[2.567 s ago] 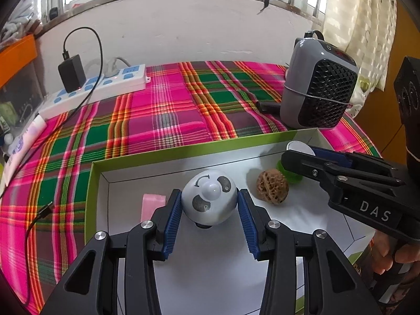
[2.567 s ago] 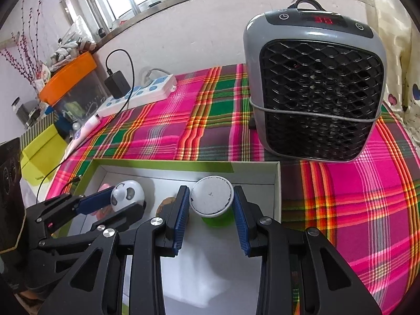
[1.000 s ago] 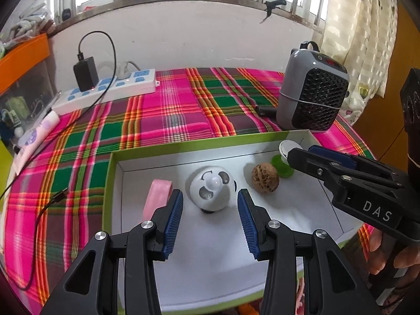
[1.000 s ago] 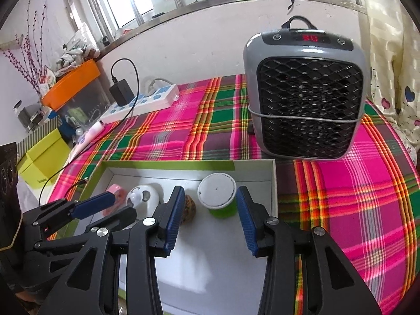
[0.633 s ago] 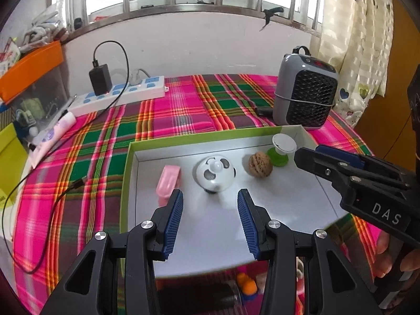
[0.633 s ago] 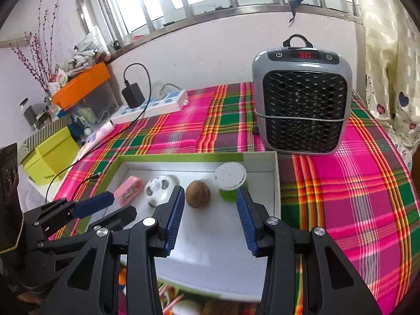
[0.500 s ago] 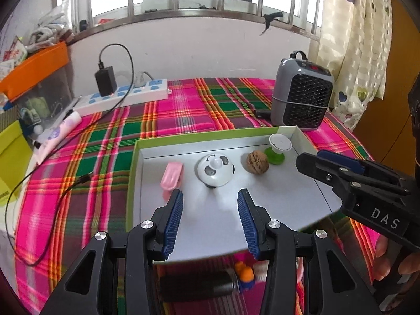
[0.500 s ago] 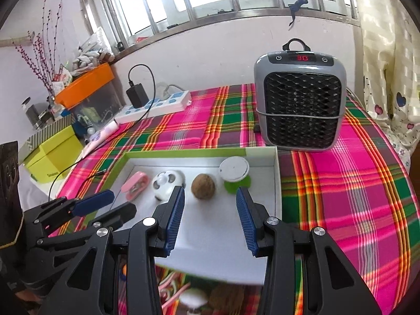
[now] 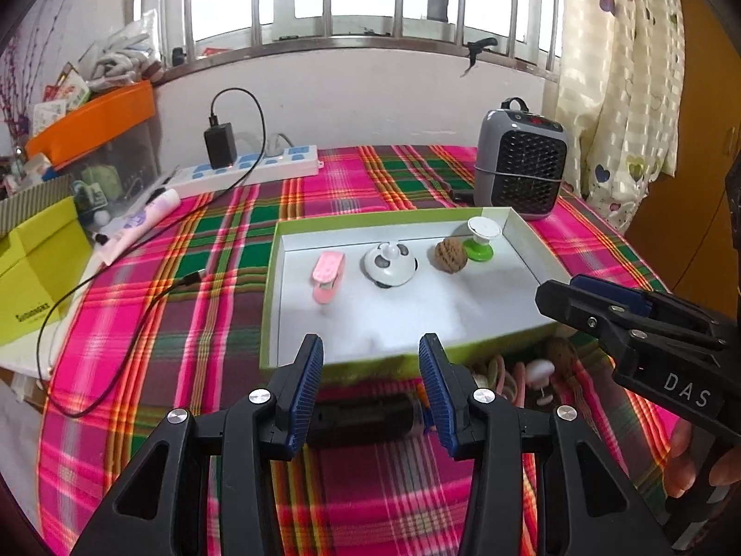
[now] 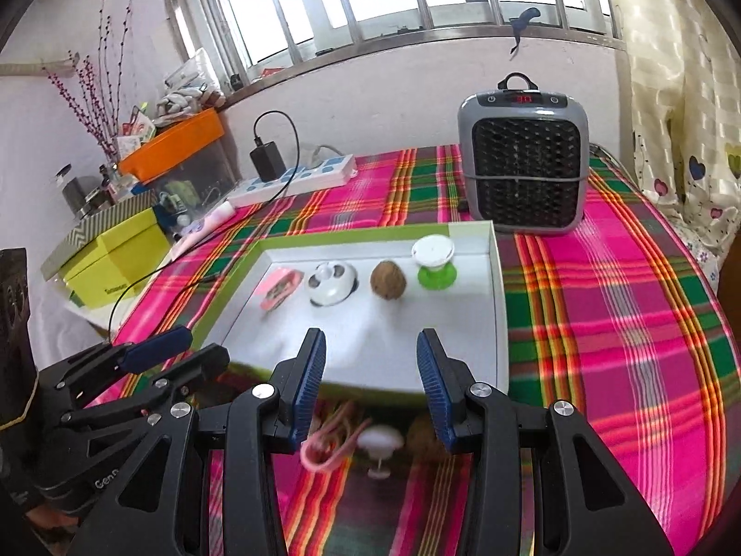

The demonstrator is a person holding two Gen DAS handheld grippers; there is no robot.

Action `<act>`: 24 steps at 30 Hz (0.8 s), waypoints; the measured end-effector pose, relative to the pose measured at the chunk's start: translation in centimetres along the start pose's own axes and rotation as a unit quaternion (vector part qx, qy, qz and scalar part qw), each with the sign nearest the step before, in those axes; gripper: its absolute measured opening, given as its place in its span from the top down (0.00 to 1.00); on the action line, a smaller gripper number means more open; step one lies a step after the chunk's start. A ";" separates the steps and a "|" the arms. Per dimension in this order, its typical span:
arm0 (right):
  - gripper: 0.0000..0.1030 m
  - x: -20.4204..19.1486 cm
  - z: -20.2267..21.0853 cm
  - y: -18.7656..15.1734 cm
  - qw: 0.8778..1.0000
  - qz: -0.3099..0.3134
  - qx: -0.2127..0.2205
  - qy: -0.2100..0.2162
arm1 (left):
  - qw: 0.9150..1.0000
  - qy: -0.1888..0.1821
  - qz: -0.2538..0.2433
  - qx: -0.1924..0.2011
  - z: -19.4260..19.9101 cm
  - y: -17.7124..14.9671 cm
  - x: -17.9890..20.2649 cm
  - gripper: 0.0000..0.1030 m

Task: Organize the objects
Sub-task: 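Withdraw both grippers from the box toward the objects on the bedspread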

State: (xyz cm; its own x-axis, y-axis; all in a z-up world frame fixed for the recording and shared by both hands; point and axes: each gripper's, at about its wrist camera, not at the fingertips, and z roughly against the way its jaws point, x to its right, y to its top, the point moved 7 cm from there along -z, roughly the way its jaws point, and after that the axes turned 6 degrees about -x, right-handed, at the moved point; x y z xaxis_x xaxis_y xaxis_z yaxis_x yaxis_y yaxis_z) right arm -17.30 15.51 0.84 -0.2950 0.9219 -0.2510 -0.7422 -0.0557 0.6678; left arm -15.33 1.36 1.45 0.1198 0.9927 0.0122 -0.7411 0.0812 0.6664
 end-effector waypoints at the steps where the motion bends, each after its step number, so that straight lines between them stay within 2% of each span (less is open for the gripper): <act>1: 0.59 -0.1 0.2 -0.2 1.000 0.000 0.001 0.000 | 1.000 0.000 0.001 0.000 0.1 -0.1 -0.1 0.60; 11: 0.59 0.1 1.5 -2.7 1.000 -0.008 0.002 0.000 | 1.000 0.002 0.001 -0.003 1.2 -2.9 0.4 0.60; 24: 0.59 2.3 1.9 -5.1 0.999 -0.028 -0.011 -0.011 | 0.999 -0.006 0.035 -0.024 0.6 -6.4 -1.8 0.60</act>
State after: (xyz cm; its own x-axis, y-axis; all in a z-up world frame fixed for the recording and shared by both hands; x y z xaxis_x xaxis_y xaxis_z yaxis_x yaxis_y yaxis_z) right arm -13.09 18.63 -1.82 -0.2400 0.9319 -0.2719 -0.7707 -0.0126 0.6371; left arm -10.40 -1.03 -2.35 0.0741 0.9950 0.0663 -0.7786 0.0162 0.6273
